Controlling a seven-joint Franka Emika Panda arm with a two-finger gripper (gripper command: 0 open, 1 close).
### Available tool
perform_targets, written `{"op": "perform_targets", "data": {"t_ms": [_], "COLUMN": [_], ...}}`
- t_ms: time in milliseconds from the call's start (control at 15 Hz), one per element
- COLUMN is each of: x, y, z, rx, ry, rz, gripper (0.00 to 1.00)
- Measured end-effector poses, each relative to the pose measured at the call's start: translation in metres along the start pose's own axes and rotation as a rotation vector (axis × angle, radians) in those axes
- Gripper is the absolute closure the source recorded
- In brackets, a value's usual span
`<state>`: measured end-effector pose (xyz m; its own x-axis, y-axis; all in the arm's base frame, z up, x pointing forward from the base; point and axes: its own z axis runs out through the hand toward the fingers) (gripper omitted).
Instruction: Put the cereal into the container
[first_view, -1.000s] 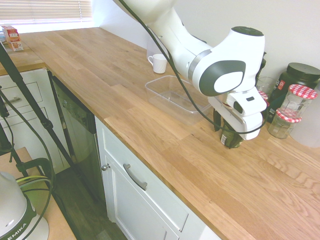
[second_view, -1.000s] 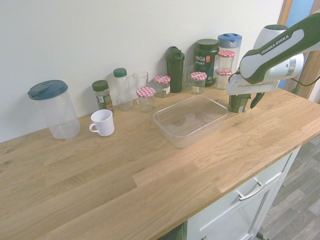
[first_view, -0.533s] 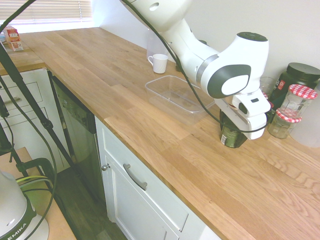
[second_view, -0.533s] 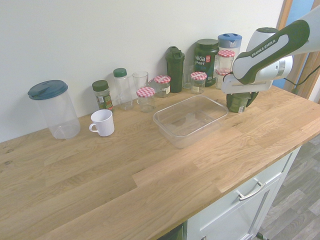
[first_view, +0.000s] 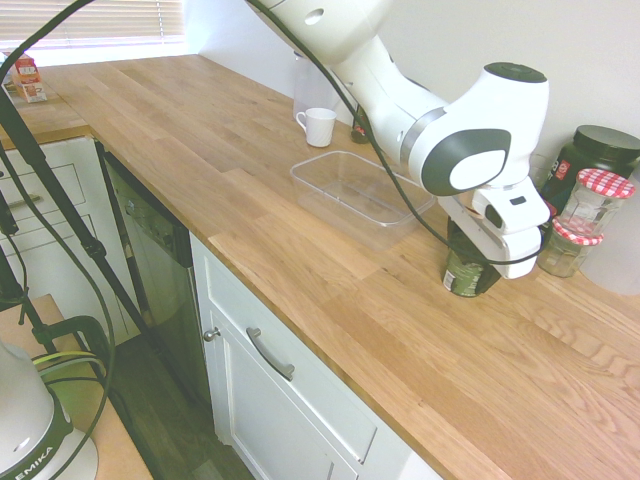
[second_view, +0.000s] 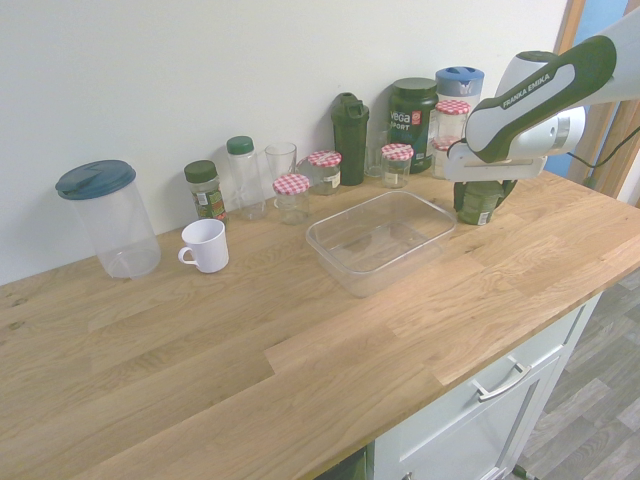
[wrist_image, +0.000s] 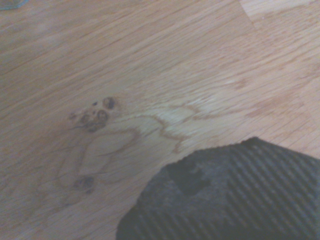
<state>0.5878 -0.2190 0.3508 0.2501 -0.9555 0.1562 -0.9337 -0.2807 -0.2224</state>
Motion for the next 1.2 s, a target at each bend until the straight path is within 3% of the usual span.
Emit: {"op": "perform_targets", "data": {"t_ms": [200, 400, 533, 667, 933, 1200], "x": [0.004, -0.006, -0.042, -0.096, -0.205, -0.226], "y": [-0.006, -0.033, -0.054, -0.073, -0.091, -0.099], "z": [-0.022, -0.093, -0.141, -0.161, -0.128, -0.069], "rx": [0.014, 0.071, 0.101, 0.106, 0.066, 0.018], "ry": [-0.001, 0.012, 0.026, 0.038, 0.039, 0.042], "rz": [0.000, -0.032, -0.079, -0.136, -0.240, -0.260], "gripper": [1.00, 1.00, 1.00, 1.00, 1.00, 1.00]}}
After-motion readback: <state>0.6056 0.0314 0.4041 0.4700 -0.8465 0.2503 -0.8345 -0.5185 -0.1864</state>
